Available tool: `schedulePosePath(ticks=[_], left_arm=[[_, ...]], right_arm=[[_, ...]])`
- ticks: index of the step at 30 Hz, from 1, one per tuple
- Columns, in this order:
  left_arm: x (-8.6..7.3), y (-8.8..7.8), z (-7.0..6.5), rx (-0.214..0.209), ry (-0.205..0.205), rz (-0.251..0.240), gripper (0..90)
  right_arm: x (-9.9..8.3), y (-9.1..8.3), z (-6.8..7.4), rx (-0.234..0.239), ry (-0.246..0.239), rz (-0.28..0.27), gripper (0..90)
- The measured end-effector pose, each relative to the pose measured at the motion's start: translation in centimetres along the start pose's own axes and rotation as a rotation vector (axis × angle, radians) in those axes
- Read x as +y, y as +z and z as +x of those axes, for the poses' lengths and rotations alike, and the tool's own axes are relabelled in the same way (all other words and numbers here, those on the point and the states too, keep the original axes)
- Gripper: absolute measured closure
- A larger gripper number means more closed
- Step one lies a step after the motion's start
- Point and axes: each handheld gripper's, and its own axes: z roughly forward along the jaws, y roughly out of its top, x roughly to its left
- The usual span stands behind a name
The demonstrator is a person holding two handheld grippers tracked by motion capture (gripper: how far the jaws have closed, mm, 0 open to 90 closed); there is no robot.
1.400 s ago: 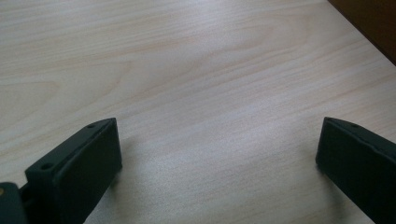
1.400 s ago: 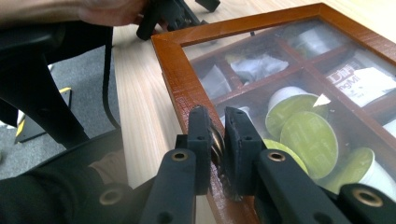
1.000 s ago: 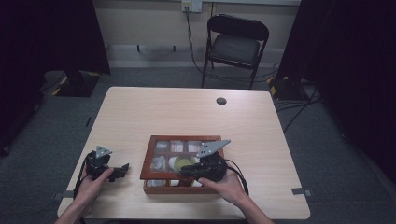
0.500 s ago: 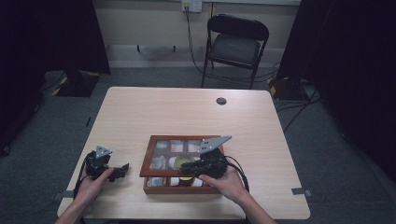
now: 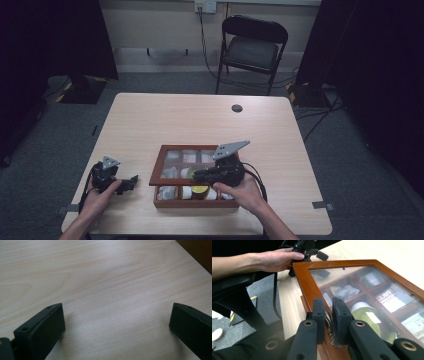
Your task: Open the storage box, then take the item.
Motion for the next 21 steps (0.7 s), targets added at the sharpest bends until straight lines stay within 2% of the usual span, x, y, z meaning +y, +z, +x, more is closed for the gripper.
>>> schedulePosePath(ticks=[21], left_arm=[[0.0,0.0,0.0,-0.004,0.003,0.004,0.0]], right_arm=[[1.6,-0.8,-0.6,0.005,0.012,-0.019,81.8]])
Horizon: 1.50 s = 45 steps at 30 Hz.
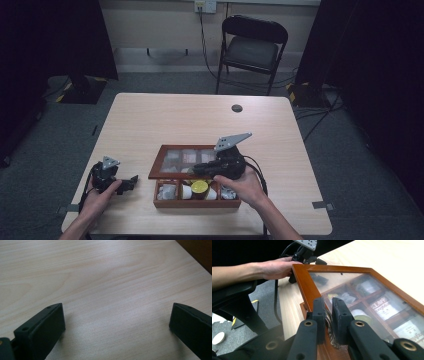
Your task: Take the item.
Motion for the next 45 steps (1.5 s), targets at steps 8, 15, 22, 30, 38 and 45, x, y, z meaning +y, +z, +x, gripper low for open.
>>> schedulePosePath(ticks=[8,15,22,30,38,45], left_arm=[[0.0,0.0,0.0,-0.002,0.0,0.001,0.0],[0.0,0.0,0.0,0.0,0.001,0.0,0.0],[0.0,0.0,0.0,-0.001,0.0,0.0,0.0],[0.0,0.0,0.1,-0.011,0.009,-0.003,0.0],[0.0,0.0,0.1,-0.01,0.012,-0.002,0.0],[0.0,0.0,0.1,-0.01,0.011,-0.003,0.0]], right_arm=[[0.9,-0.3,-0.4,0.003,0.014,-0.004,81.8],[1.4,-0.5,-0.6,0.006,0.024,0.005,81.9],[2.2,-0.7,-1.0,0.016,0.043,0.011,81.9],[2.9,-0.9,-1.4,0.016,0.052,0.011,81.9],[3.8,-1.3,-2.2,0.024,0.073,-0.014,82.1],[4.2,-1.4,-2.6,0.03,0.083,-0.019,82.1]])
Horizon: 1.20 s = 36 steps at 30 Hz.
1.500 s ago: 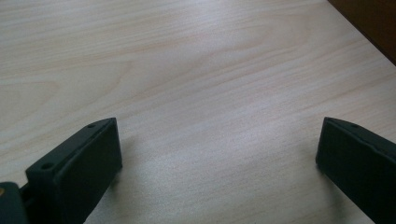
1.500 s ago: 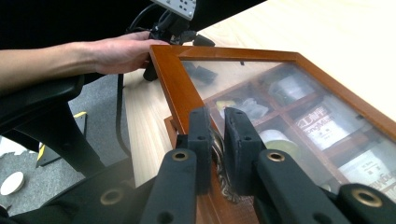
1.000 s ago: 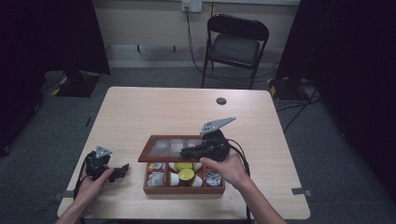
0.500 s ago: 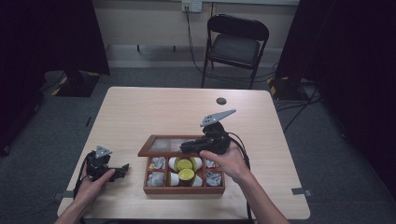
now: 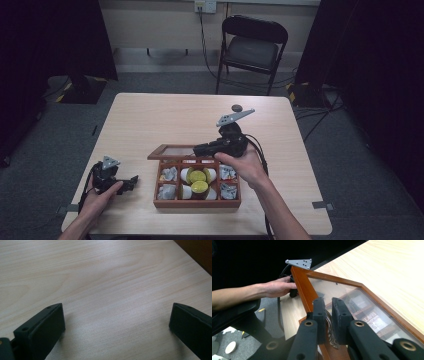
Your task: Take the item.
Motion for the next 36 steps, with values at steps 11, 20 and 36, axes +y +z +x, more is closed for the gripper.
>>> schedulePosePath(ticks=[11,20,36], left_arm=[[0.0,0.0,0.1,-0.005,0.002,0.002,0.0],[-0.1,-0.7,0.4,0.003,-0.039,-0.023,15.9],[1.8,-2.8,-2.0,-0.136,0.087,-0.057,24.9]], right_arm=[[1.1,-0.3,-0.7,0.007,0.016,0.007,82.2],[1.5,-0.3,-0.9,0.007,0.018,0.01,82.3],[1.8,-0.4,-1.1,0.005,0.014,0.007,82.4]])
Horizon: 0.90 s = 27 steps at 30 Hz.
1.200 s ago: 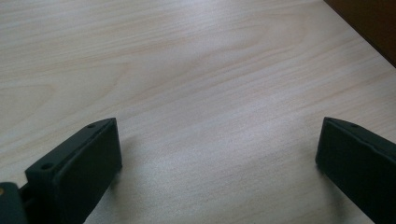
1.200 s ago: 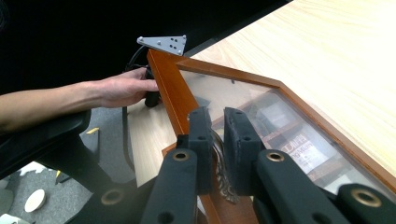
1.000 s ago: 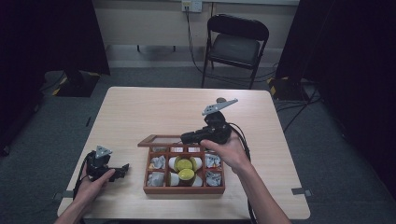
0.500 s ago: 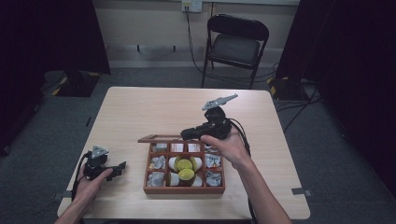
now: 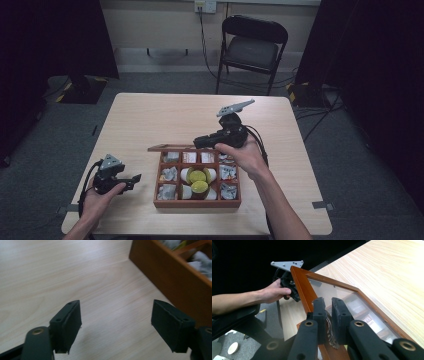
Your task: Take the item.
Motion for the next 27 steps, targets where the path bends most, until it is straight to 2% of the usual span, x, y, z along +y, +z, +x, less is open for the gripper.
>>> schedulePosePath(ticks=[2,3,4,5,8,9,10,13,16,17,18,21,27], left_arm=[[0.2,-0.3,-0.7,-0.026,0.024,-0.019,25.7],[0.3,-0.5,-1.3,-0.055,0.044,-0.032,25.9],[0.4,-0.7,-1.7,-0.057,0.059,-0.041,26.3],[0.4,-0.7,-1.7,-0.057,0.059,-0.041,26.3],[0.8,-1.2,-2.7,-0.107,0.081,-0.071,26.9],[0.8,-1.2,-2.7,-0.107,0.081,-0.071,26.9],[1.0,-1.4,-3.3,-0.129,0.08,-0.087,27.1],[1.3,-1.7,-4.1,-0.142,0.103,-0.104,28.5],[1.4,-1.8,-4.9,-0.181,0.114,-0.109,28.7],[1.4,-1.8,-4.9,-0.181,0.114,-0.109,28.8],[1.5,-1.8,-5.4,-0.209,0.125,-0.12,29.3],[1.7,-1.9,-6.0,-0.235,0.158,-0.132,34.3],[2.3,-1.7,-7.3,-0.303,0.177,-0.135,34.3]], right_arm=[[0.0,0.0,0.0,0.0,0.0,0.0,82.4],[0.0,0.0,0.0,0.0,0.0,0.0,82.4],[0.0,0.0,0.0,-0.001,-0.001,0.0,82.4],[0.0,0.0,0.0,-0.001,-0.001,0.0,82.4],[0.1,0.0,0.0,-0.001,0.001,0.0,82.5],[0.1,0.0,0.0,-0.001,0.001,0.0,82.5],[0.1,0.0,-0.1,0.0,0.001,-0.001,82.5],[0.1,-0.1,-0.1,0.001,0.001,-0.001,82.5],[0.1,-0.1,-0.1,0.0,0.0,-0.001,82.5],[0.1,-0.1,-0.1,0.0,0.0,-0.001,82.5],[0.2,0.0,-0.1,-0.001,-0.002,-0.001,82.5],[0.2,-0.1,-0.1,-0.003,-0.006,-0.003,82.5],[0.2,-0.1,-0.1,-0.003,-0.006,-0.003,82.5]])
